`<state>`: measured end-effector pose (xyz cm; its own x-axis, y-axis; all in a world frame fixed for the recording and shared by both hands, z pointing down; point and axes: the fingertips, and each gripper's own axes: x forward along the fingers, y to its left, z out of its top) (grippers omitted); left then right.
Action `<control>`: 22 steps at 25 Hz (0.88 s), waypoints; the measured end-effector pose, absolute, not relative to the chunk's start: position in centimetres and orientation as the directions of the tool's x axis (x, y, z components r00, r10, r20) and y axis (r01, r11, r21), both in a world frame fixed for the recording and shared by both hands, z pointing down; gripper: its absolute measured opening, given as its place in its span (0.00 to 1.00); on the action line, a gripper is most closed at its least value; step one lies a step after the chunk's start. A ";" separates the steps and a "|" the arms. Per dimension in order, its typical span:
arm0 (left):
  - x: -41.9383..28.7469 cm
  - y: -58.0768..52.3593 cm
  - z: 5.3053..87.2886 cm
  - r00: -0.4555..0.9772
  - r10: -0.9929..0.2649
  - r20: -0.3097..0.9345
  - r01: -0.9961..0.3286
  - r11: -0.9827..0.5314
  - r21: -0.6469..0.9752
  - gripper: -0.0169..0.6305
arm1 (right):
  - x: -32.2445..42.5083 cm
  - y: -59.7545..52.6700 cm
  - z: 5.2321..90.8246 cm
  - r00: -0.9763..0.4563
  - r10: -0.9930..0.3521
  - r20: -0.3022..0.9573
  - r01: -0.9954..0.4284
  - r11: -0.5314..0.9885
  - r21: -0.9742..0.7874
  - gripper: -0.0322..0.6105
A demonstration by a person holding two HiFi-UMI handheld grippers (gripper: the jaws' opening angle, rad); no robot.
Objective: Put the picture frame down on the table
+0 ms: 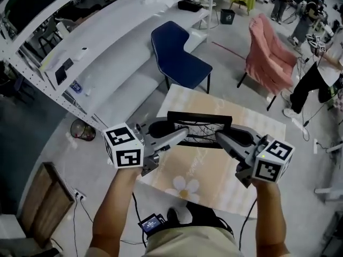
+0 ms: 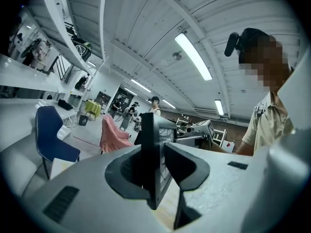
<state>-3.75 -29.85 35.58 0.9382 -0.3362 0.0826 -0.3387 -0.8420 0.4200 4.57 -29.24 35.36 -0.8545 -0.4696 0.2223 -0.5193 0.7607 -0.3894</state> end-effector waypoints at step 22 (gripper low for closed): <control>-5.5 -39.8 54.4 0.837 -0.435 0.333 -0.548 -0.655 0.521 0.26 | 3.2 -39.5 53.8 -0.837 -0.371 0.403 -0.545 0.635 -0.547 0.18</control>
<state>-5.48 -39.83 54.44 0.8367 -0.4347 0.3332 -0.5476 -0.6548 0.5209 3.24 -39.47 53.81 -0.8365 -0.3714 0.4028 -0.5453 0.6355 -0.5466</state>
